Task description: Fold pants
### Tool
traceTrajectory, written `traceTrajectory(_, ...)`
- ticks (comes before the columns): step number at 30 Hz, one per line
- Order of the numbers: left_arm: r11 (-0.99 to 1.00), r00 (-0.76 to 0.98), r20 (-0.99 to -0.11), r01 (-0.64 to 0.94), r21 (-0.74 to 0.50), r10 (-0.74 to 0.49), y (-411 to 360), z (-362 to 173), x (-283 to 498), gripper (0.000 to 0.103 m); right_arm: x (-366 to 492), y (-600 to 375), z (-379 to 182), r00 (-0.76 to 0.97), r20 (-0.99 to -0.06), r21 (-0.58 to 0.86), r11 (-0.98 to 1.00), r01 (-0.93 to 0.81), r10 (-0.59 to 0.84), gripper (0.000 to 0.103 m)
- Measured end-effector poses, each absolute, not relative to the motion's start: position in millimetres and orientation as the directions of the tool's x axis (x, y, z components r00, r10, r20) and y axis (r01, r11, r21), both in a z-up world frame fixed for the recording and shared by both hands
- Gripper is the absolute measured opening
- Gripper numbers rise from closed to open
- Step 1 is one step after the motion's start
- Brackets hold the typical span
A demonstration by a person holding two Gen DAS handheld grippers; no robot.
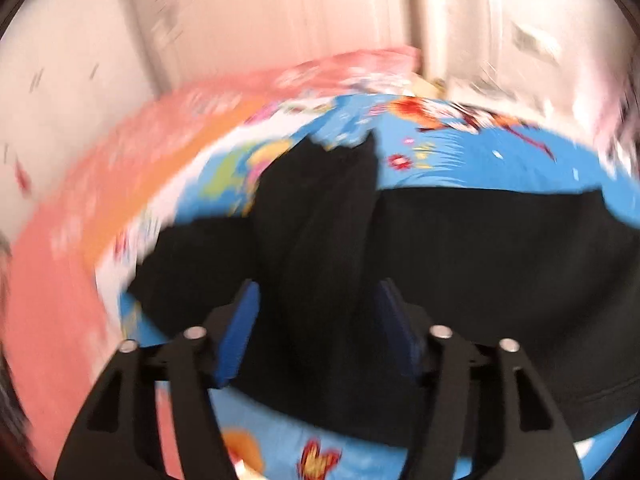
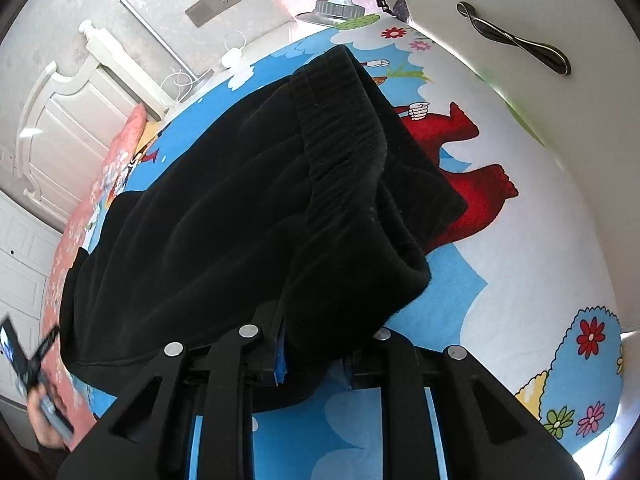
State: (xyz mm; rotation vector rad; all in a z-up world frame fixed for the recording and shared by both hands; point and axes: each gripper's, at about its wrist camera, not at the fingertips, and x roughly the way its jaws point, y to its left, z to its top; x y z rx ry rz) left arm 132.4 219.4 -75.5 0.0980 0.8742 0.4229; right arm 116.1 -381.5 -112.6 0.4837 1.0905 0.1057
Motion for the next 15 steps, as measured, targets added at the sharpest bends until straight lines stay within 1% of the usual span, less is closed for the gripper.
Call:
traceTrajectory(2, 0.875, 0.555, -0.677, -0.308, 0.373, 0.483, 210, -77, 165, 0.067, 115, -383, -113, 0.468, -0.824, 0.432, 0.888, 0.155, 0.319, 0.016)
traceTrajectory(3, 0.857, 0.529, -0.676, -0.283, 0.43, 0.513, 207, -84, 190, 0.067, 115, -384, -114, 0.47, -0.822, 0.436, 0.886, 0.159, 0.321, 0.016)
traceTrajectory(5, 0.85, 0.486, -0.701, -0.228, 0.475, 0.522, 206, -97, 225, 0.068, 114, -383, -114, 0.472, -0.82, 0.441, 0.882, 0.164, 0.322, 0.017)
traceTrajectory(7, 0.844, 0.454, -0.714, -0.231, 0.484, 0.534, 212, -102, 249, 0.067, 113, -383, -114, 0.475, -0.819, 0.442, 0.882, 0.165, 0.322, 0.017)
traceTrajectory(8, 0.843, 0.436, -0.722, -0.24, 0.481, 0.537, 216, -102, 258, 0.064, 113, -383, -114, 0.474, -0.82, 0.441, 0.882, 0.165, 0.321, 0.017)
traceTrajectory(9, 0.855, 0.415, -0.748, -0.239, 0.46, 0.518, 224, -105, 269, 0.055, 113, -383, -114, 0.473, -0.821, 0.439, 0.883, 0.165, 0.32, 0.017)
traceTrajectory(10, 0.881, 0.39, -0.79, -0.221, 0.419, 0.473, 232, -110, 277, 0.044, 113, -383, -114, 0.471, -0.822, 0.437, 0.884, 0.164, 0.319, 0.018)
traceTrajectory(11, 0.889, 0.368, -0.811, -0.225, 0.398, 0.456, 241, -113, 283, 0.014, 114, -383, -113, 0.467, -0.824, 0.435, 0.885, 0.163, 0.319, 0.018)
traceTrajectory(12, 0.889, 0.392, -0.8, -0.259, 0.378, 0.454, 252, -102, 277, 0.008, 115, -383, -113, 0.464, -0.826, 0.435, 0.886, 0.162, 0.321, 0.018)
traceTrajectory(13, 0.892, 0.418, -0.791, -0.279, 0.356, 0.446, 258, -90, 271, 0.005, 115, -384, -113, 0.46, -0.827, 0.437, 0.885, 0.163, 0.323, 0.018)
traceTrajectory(14, 0.894, 0.449, -0.781, -0.319, 0.313, 0.434, 271, -74, 260, 0.005, 116, -384, -113, 0.46, -0.826, 0.44, 0.883, 0.164, 0.326, 0.018)
traceTrajectory(15, 0.897, 0.5, -0.769, -0.387, 0.213, 0.398, 294, -52, 237, 0.005, 116, -384, -113, 0.461, -0.825, 0.442, 0.882, 0.163, 0.328, 0.018)
